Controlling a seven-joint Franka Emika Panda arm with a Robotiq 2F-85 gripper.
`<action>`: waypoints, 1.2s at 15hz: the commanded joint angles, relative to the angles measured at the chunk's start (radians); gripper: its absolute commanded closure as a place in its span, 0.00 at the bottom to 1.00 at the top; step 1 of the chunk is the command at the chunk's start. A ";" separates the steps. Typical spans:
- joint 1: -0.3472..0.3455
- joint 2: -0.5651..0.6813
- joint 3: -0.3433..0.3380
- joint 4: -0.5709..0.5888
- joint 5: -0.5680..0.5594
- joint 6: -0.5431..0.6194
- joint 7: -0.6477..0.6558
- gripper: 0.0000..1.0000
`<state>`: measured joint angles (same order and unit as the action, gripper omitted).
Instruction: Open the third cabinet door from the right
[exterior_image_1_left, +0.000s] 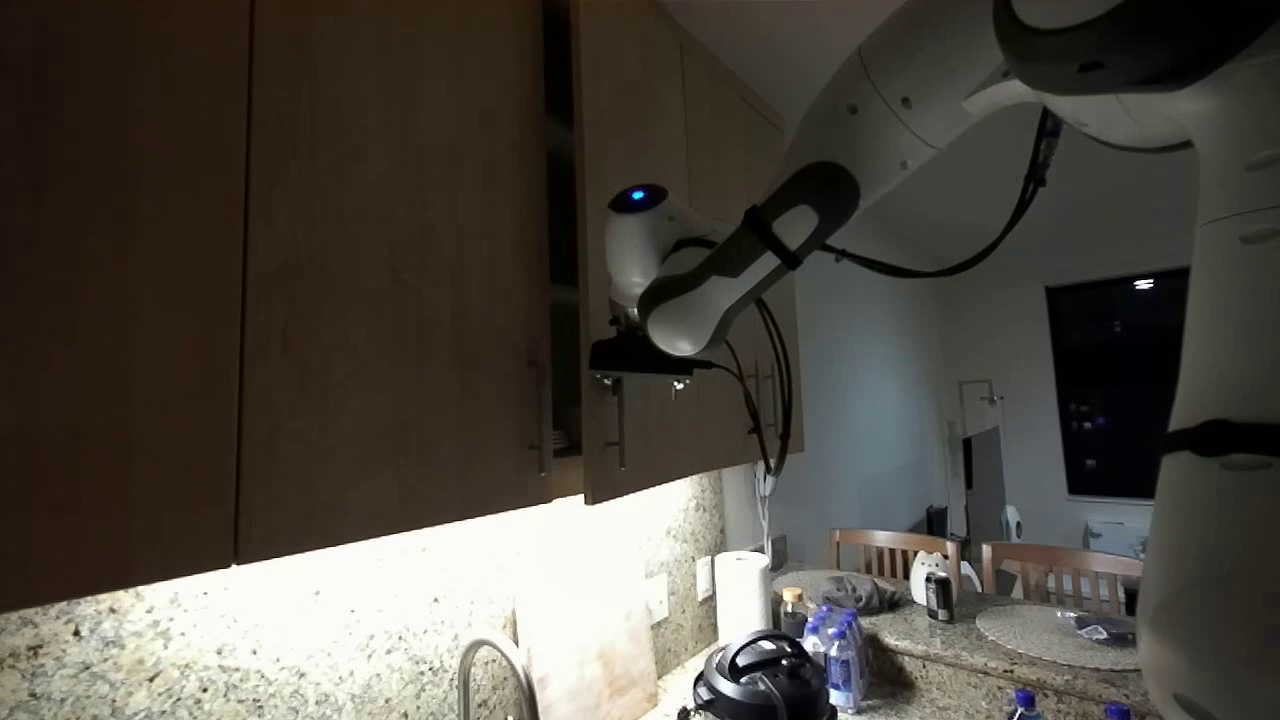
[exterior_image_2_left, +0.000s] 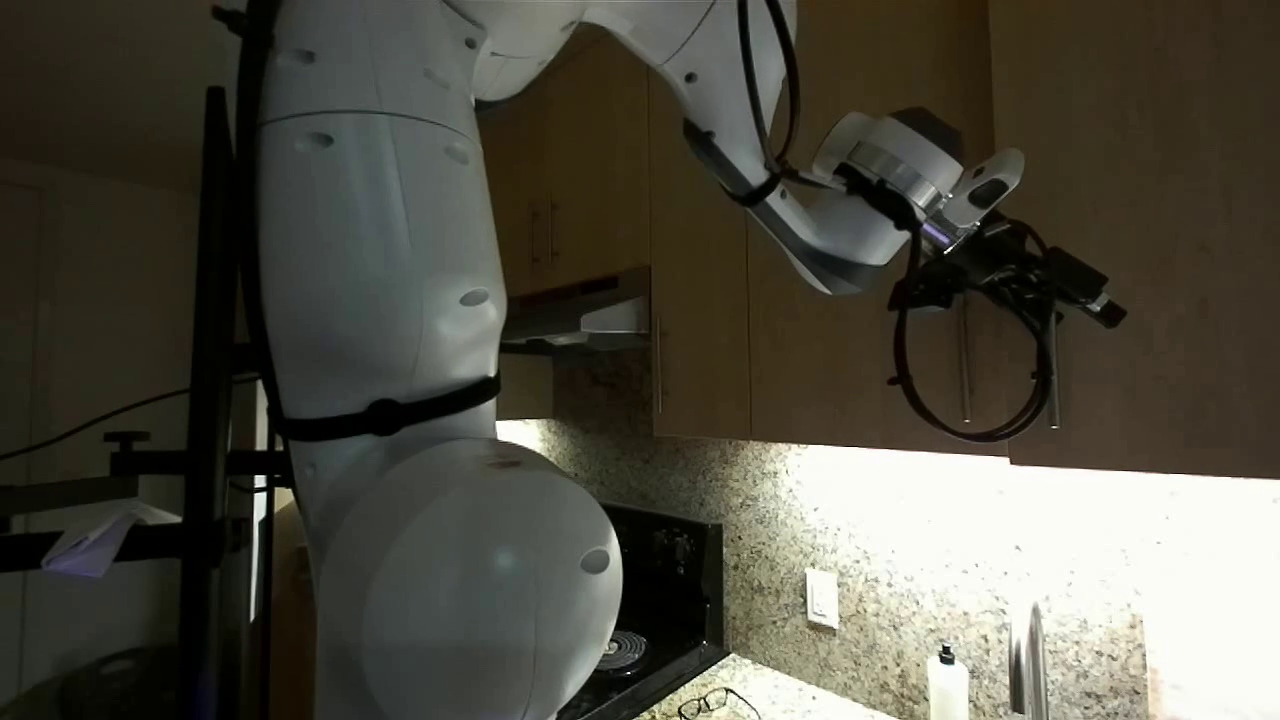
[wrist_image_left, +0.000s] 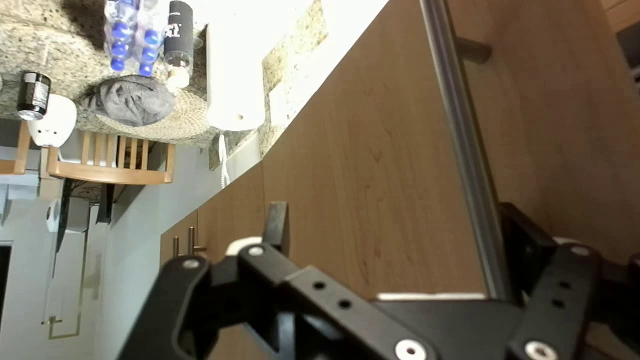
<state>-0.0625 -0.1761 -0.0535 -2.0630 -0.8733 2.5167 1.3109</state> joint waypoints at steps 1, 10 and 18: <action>-0.069 -0.122 -0.034 -0.130 -0.012 0.004 -0.043 0.00; -0.117 -0.220 -0.086 -0.252 0.067 0.138 -0.280 0.00; -0.044 -0.291 -0.260 -0.317 0.079 0.211 -0.472 0.00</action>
<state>-0.0663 -0.4011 -0.2375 -2.3408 -0.7855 2.7939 0.9496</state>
